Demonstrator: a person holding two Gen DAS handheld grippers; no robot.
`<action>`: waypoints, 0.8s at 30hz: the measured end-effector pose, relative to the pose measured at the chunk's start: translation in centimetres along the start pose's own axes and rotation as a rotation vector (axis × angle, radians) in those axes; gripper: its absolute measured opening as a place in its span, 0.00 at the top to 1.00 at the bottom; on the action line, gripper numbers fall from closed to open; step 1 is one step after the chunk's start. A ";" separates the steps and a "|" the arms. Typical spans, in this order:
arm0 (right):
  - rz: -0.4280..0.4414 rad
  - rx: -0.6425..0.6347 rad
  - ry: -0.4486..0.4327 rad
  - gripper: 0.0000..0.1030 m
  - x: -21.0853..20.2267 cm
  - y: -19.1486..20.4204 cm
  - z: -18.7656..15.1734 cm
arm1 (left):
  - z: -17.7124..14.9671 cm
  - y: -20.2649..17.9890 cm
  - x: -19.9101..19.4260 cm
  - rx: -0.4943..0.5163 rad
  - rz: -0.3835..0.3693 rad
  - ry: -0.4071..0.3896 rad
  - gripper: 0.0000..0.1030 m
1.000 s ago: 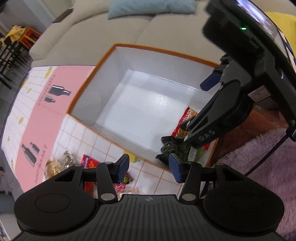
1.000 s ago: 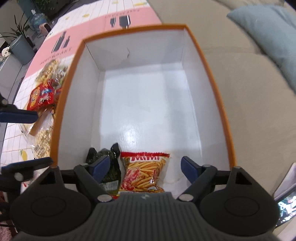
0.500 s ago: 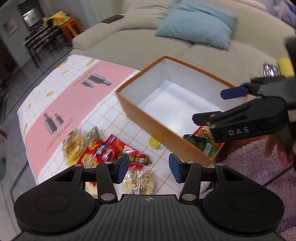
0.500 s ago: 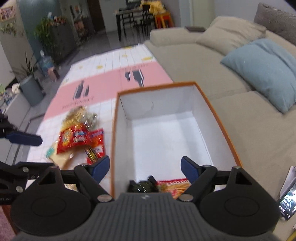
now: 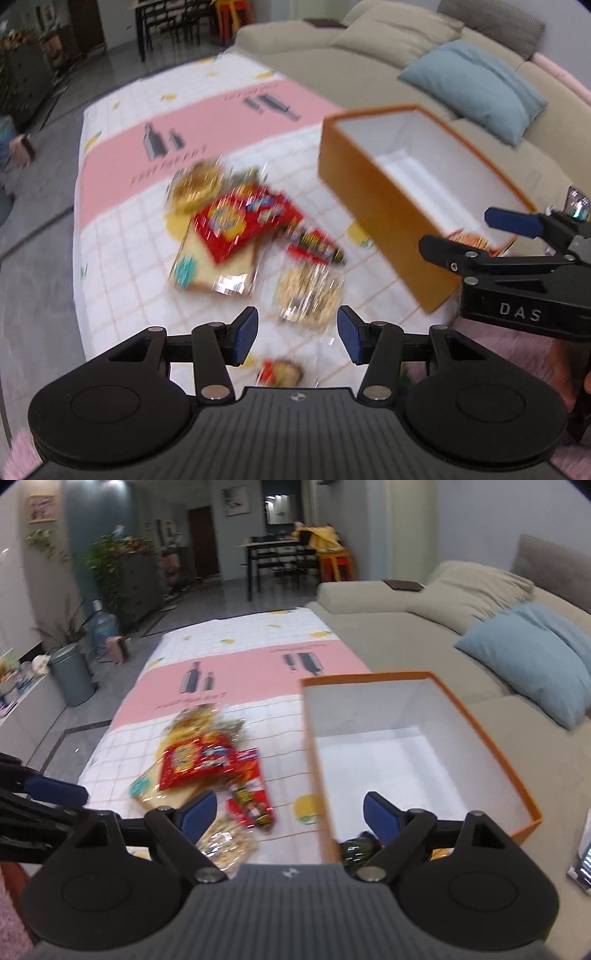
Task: Organize snacks
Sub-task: 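Open both tools to release the packs and withdraw toward the pile, then grasp the small wrapped cake with the left tool while the right tool grasps the peanut-cluster pack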
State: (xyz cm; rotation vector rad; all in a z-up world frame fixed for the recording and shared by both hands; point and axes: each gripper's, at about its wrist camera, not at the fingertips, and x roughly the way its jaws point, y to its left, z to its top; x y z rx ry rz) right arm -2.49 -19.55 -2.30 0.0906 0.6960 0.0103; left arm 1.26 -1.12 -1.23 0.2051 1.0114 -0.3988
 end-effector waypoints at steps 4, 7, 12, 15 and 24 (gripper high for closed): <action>0.032 -0.052 0.044 0.22 0.8 1.9 -1.6 | -2.3 1.2 0.9 -0.062 -0.006 0.044 0.43; 0.030 -0.073 0.086 0.29 1.6 2.9 -2.4 | -3.6 2.3 1.6 -0.127 -0.023 0.064 0.43; 0.062 -0.116 0.153 0.42 3.0 4.2 -3.8 | -5.2 3.7 3.1 -0.231 -0.039 0.120 0.43; 0.068 -0.161 0.216 0.46 4.3 5.2 -4.7 | -5.8 3.9 4.1 -0.259 -0.051 0.146 0.43; 0.078 -0.196 0.342 0.53 7.6 5.9 -6.0 | -5.7 4.5 7.7 -0.340 -0.040 0.159 0.43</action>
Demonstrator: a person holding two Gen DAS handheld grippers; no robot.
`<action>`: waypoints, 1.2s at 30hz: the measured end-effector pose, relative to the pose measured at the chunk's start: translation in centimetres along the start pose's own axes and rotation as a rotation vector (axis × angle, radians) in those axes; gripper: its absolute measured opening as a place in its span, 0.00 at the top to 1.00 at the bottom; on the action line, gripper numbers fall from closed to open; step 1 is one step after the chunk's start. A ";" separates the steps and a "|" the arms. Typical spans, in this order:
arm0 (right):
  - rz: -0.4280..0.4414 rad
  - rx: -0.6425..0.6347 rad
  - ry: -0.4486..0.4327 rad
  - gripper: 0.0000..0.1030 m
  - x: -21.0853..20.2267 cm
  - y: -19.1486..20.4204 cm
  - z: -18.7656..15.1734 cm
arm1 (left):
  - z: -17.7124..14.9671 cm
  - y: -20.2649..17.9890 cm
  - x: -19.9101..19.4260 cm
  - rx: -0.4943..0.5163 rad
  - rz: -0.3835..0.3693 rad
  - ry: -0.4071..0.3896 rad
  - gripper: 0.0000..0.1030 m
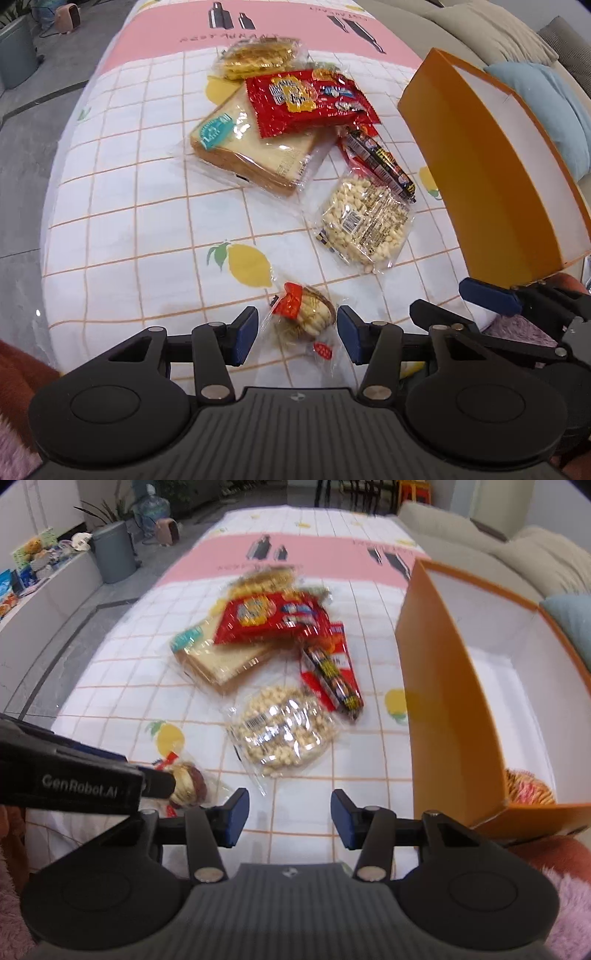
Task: Organize snacks
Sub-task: 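Grasp the small wrapped cake with the left tool while the right tool grasps the peanut-cluster pack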
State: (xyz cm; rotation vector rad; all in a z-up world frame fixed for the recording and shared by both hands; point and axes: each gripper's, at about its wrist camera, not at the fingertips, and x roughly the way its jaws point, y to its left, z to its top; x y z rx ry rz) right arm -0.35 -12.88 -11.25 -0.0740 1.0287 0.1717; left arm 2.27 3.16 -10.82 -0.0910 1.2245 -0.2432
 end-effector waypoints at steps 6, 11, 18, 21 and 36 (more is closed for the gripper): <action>0.031 0.079 0.058 0.53 1.5 -1.2 0.0 | 0.0 -0.1 1.8 -0.001 0.004 0.047 0.40; 0.048 0.121 0.083 0.53 2.5 -1.8 0.1 | 0.4 0.3 2.9 -0.030 -0.031 0.070 0.39; 0.064 0.142 0.113 0.49 3.5 -2.0 0.3 | 0.8 0.4 3.1 -0.033 -0.043 0.032 0.54; 0.055 0.117 0.108 0.44 3.5 -1.7 0.5 | 0.8 0.5 3.0 -0.041 -0.035 0.028 0.55; 0.043 -0.112 -0.077 0.12 4.5 -0.4 3.7 | 3.1 2.3 3.0 -0.073 0.053 -0.035 0.58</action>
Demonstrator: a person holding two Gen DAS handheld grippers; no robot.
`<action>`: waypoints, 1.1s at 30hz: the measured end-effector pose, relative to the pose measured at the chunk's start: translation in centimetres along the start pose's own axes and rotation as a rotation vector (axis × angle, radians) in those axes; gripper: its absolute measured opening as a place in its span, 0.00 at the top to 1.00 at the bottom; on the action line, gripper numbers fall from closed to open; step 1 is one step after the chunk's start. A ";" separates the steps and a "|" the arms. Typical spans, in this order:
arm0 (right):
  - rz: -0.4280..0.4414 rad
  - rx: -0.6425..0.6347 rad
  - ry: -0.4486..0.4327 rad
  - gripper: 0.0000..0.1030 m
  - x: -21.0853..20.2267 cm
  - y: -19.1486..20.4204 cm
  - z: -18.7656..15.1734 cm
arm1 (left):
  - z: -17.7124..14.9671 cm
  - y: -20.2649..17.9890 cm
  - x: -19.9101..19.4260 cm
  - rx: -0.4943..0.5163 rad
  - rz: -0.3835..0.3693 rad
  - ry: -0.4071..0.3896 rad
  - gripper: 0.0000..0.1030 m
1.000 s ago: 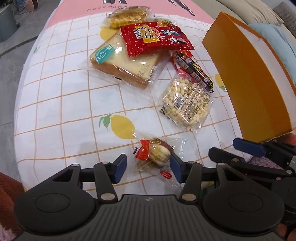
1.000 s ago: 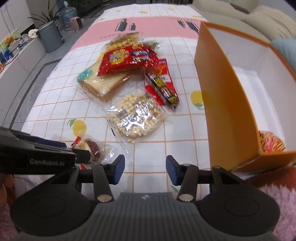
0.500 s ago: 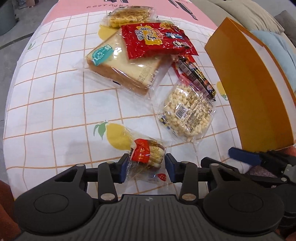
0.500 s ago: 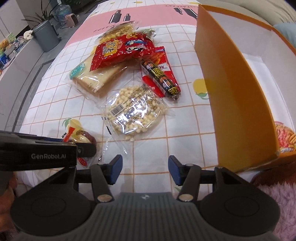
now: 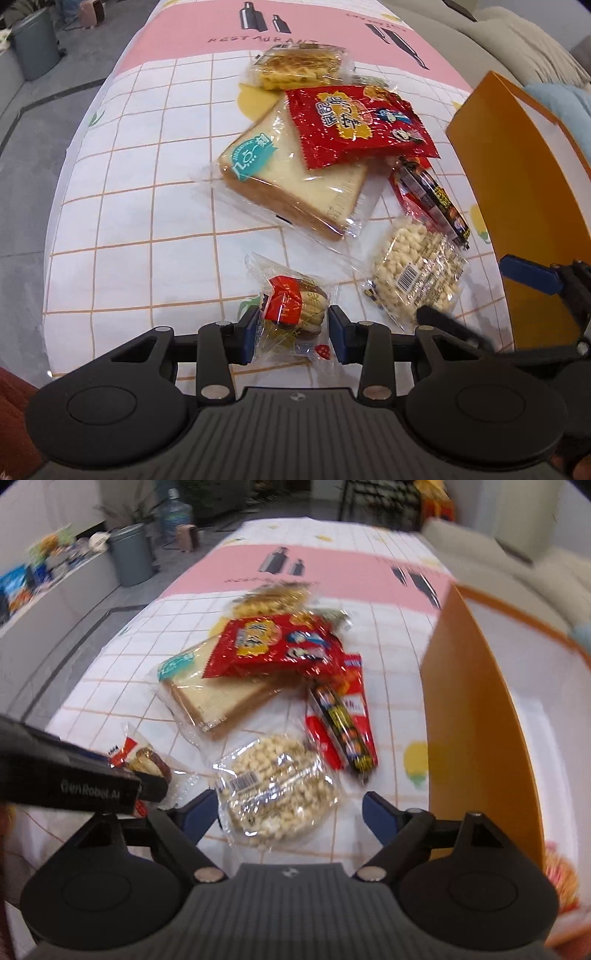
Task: Organize snacks
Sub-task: 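Grasp the small wrapped cake with the left tool while the right tool grasps the peanut-cluster pack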
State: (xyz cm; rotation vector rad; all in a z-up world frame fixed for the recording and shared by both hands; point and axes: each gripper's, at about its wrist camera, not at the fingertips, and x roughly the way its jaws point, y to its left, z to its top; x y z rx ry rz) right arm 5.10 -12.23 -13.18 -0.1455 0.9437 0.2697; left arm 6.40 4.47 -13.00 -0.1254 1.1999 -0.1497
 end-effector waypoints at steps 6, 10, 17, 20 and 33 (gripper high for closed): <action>-0.007 -0.194 -0.073 0.09 0.4 2.3 -0.9 | -0.3 -0.1 0.2 0.004 0.003 -0.008 0.58; 0.020 -0.161 -0.059 0.09 1.4 2.1 -0.8 | -0.2 0.1 0.2 -0.010 -0.007 -0.008 0.57; 0.029 -0.046 -0.019 0.09 3.1 0.5 -0.6 | -0.3 0.1 0.2 -0.011 -0.010 -0.009 0.57; 0.028 -0.038 -0.019 0.13 3.1 0.5 -0.7 | -0.2 0.1 0.2 -0.012 -0.008 -0.009 0.57; 0.008 -0.053 -0.020 0.29 1.8 1.2 -0.8 | -0.6 0.0 -1.0 -0.006 0.003 -0.034 0.58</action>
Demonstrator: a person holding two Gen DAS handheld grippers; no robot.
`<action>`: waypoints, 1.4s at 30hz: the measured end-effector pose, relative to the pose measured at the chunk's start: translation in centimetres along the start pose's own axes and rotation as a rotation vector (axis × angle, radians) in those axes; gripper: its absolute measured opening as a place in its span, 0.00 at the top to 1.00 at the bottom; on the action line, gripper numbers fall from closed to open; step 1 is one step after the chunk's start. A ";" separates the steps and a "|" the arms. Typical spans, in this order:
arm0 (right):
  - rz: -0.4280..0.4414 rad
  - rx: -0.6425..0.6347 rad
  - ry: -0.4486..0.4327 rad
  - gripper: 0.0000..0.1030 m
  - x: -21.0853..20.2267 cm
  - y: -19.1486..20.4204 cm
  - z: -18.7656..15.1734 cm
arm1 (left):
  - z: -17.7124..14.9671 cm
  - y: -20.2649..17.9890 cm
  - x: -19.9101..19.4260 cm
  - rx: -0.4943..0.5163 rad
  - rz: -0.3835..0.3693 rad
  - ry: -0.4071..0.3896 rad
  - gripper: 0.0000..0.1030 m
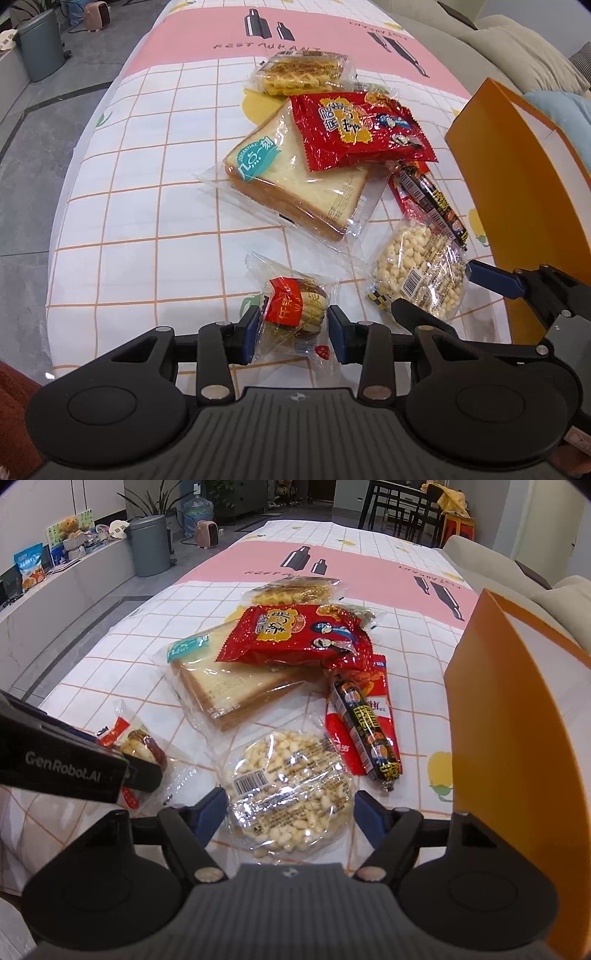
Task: Organize snacks
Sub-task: 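Grasp the small wrapped cake with the left tool while the right tool grasps the peanut-cluster pack, then carry the cake and peanut pack into the white box and lower them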
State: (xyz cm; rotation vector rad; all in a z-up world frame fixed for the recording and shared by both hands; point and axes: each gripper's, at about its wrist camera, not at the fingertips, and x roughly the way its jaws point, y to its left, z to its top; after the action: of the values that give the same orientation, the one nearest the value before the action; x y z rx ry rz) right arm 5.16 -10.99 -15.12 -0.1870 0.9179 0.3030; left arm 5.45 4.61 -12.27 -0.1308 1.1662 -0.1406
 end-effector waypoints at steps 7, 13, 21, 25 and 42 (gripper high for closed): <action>0.029 0.015 -0.019 0.29 -3.2 0.2 0.2 | -0.4 -0.1 -2.1 -0.006 -0.011 -0.038 0.58; 0.001 -0.001 -0.062 0.29 -7.0 -0.1 0.5 | 0.0 -1.3 -4.9 0.007 -0.021 -0.087 0.58; -0.070 0.012 -0.144 0.29 -12.0 -1.8 1.0 | 1.4 -4.4 -8.8 0.045 -0.093 -0.147 0.58; -0.136 0.054 -0.191 0.29 -14.4 -3.8 1.3 | 2.6 -7.0 -9.8 0.086 -0.148 -0.169 0.58; -0.341 0.217 -0.143 0.30 -15.3 -15.7 -1.1 | 7.1 -22.8 -7.0 0.455 -0.226 -0.152 0.58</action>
State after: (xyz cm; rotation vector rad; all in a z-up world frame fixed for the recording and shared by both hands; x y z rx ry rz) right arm 0.91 -28.75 -3.00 -0.1167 0.7557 -0.0981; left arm 8.35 -16.36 0.83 0.1278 0.9406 -0.5812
